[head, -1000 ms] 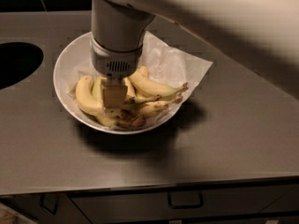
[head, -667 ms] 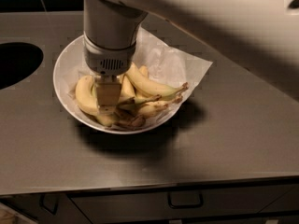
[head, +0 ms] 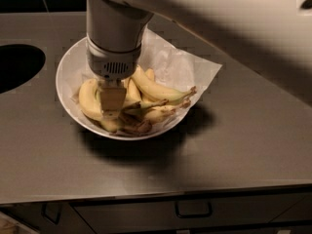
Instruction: Pick banana from white bowl
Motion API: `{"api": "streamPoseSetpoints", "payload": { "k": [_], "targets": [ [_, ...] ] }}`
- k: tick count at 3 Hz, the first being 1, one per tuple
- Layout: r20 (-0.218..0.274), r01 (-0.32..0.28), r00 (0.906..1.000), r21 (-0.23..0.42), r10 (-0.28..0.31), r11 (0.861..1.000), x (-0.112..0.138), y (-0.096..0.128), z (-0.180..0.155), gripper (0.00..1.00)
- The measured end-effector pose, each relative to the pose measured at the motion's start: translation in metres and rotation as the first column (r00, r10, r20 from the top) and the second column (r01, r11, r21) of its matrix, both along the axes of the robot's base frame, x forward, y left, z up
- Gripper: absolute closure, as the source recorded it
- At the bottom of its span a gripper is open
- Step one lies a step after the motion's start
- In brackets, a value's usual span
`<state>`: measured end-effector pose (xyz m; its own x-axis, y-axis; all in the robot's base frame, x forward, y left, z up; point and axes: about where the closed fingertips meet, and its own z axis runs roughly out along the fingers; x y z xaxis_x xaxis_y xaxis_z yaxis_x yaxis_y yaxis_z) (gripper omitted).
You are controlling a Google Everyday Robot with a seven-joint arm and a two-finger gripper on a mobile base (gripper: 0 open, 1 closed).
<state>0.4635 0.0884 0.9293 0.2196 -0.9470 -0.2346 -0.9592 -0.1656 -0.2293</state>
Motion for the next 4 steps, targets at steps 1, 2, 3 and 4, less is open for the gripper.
{"api": "streamPoseSetpoints", "payload": {
  "k": [1,2,3,4],
  "targets": [
    [-0.01,0.001,0.9999,0.004,-0.001,1.0,-0.007,-0.001,-0.003,0.47],
    [-0.019,0.007,0.9998,0.002,-0.007,1.0,-0.017,-0.003,-0.005,0.46],
    [-0.031,0.017,0.9994,0.0,-0.017,1.0,-0.024,-0.006,-0.009,0.47],
    [-0.043,0.019,0.9989,-0.002,-0.019,1.0,-0.026,-0.006,-0.015,0.47]
  ]
}}
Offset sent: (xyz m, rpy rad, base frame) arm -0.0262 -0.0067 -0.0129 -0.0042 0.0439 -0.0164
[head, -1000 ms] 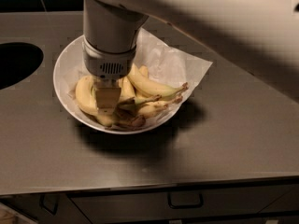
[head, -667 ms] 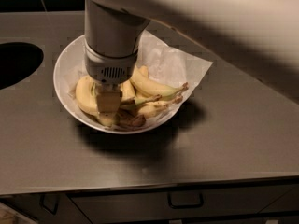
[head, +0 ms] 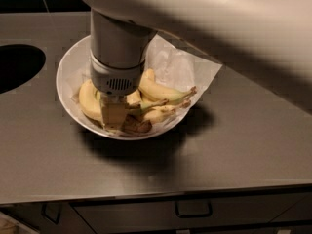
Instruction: Pick banana from white bowl
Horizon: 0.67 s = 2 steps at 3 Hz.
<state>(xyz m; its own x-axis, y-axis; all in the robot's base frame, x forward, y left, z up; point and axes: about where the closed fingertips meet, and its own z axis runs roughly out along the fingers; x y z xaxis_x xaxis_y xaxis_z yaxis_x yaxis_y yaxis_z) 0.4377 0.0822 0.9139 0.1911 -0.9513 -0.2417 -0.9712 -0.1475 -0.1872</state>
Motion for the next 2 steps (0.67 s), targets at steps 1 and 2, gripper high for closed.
{"api": "streamPoseSetpoints", "payload": {
  "k": [1,2],
  "targets": [
    [-0.013,-0.001,0.9999,-0.005,0.001,1.0,0.0033,0.0024,-0.008,0.47],
    [-0.014,-0.007,0.9999,-0.009,0.007,1.0,0.0046,0.0044,-0.0095,0.66]
  ]
}}
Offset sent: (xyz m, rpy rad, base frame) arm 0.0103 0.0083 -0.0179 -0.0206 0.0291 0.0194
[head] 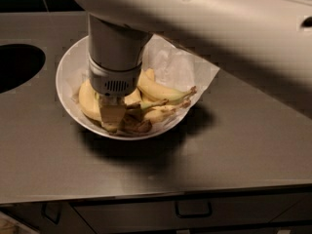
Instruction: Pick banana from white bowl
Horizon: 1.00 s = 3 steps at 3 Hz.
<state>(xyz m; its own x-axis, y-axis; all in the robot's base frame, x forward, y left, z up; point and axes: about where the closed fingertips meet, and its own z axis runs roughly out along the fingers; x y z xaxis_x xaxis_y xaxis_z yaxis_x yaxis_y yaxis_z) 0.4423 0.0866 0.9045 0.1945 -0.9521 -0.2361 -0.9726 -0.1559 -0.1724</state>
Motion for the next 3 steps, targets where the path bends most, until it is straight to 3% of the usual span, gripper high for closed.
{"api": "streamPoseSetpoints", "payload": {
  "k": [1,2,3],
  "targets": [
    [0.0,0.0,1.0,0.0,0.0,1.0,0.0,0.0,0.0,0.89],
    [0.004,-0.001,1.0,0.0,0.001,1.0,0.0,0.0,0.002,1.0],
    [0.056,-0.003,0.9984,0.011,0.002,1.0,-0.004,-0.008,0.029,1.0]
  ]
}}
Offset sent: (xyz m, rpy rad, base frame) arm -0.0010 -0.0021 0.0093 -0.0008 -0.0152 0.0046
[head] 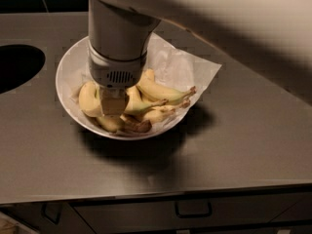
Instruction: Pick banana from white bowl
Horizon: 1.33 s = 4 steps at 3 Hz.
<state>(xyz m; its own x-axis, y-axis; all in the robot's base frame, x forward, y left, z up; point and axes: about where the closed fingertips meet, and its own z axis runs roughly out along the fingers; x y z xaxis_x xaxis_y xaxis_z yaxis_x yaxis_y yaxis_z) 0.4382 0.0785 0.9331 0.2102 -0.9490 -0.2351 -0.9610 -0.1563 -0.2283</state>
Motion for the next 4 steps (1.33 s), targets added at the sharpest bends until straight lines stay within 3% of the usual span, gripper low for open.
{"api": "streamPoseSetpoints", "payload": {
  "k": [1,2,3,4],
  "targets": [
    [0.054,-0.002,0.9985,0.061,-0.001,0.998,0.0,-0.017,0.031,1.0],
    [0.071,-0.018,0.9974,0.168,0.006,0.986,0.014,-0.044,0.05,1.0],
    [0.013,-0.111,0.9936,0.283,0.112,0.953,0.032,-0.066,0.053,1.0],
    [0.034,-0.195,0.9804,0.294,0.194,0.936,0.035,-0.062,0.053,1.0]
  ]
}}
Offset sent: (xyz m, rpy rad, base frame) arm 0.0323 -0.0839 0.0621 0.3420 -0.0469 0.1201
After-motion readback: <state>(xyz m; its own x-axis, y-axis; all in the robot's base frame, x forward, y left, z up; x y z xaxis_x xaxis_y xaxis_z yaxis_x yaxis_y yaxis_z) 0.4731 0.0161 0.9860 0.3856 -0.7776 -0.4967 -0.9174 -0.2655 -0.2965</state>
